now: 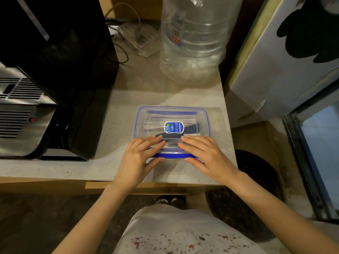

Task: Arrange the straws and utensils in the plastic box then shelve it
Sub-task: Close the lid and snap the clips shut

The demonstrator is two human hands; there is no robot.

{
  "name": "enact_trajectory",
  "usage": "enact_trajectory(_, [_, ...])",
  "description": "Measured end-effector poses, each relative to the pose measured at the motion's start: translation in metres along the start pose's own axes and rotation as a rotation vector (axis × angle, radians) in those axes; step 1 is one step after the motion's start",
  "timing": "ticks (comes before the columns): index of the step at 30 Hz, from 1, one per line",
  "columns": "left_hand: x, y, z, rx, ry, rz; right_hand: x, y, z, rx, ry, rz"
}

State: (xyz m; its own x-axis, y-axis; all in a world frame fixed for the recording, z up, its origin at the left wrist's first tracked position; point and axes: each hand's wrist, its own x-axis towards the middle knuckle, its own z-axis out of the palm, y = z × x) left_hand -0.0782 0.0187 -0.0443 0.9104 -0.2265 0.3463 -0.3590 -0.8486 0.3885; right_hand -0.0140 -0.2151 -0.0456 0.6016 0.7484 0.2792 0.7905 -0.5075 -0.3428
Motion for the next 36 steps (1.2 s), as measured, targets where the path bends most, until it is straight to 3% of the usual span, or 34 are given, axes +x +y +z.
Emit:
enact_trajectory(12, [0.004,0.001,-0.002,-0.018,0.038,0.011,0.001,-0.002,0.003,0.093,0.05,0.057])
enact_trajectory(22, [0.022,0.001,-0.018,-0.035,-0.044,-0.017,0.017,-0.003,-0.008,0.192,0.074,0.109])
enact_trajectory(29, [0.086,-0.013,-0.024,0.03,0.026,-0.113,0.064,0.021,-0.018,0.176,0.209,0.297])
enact_trajectory(32, [0.111,-0.024,-0.022,0.08,-0.052,-0.199,0.085,0.035,-0.023,0.127,0.173,0.375])
enact_trajectory(36, [0.132,-0.041,-0.017,0.093,-0.228,-0.317,0.104,0.05,-0.025,0.115,-0.006,0.44])
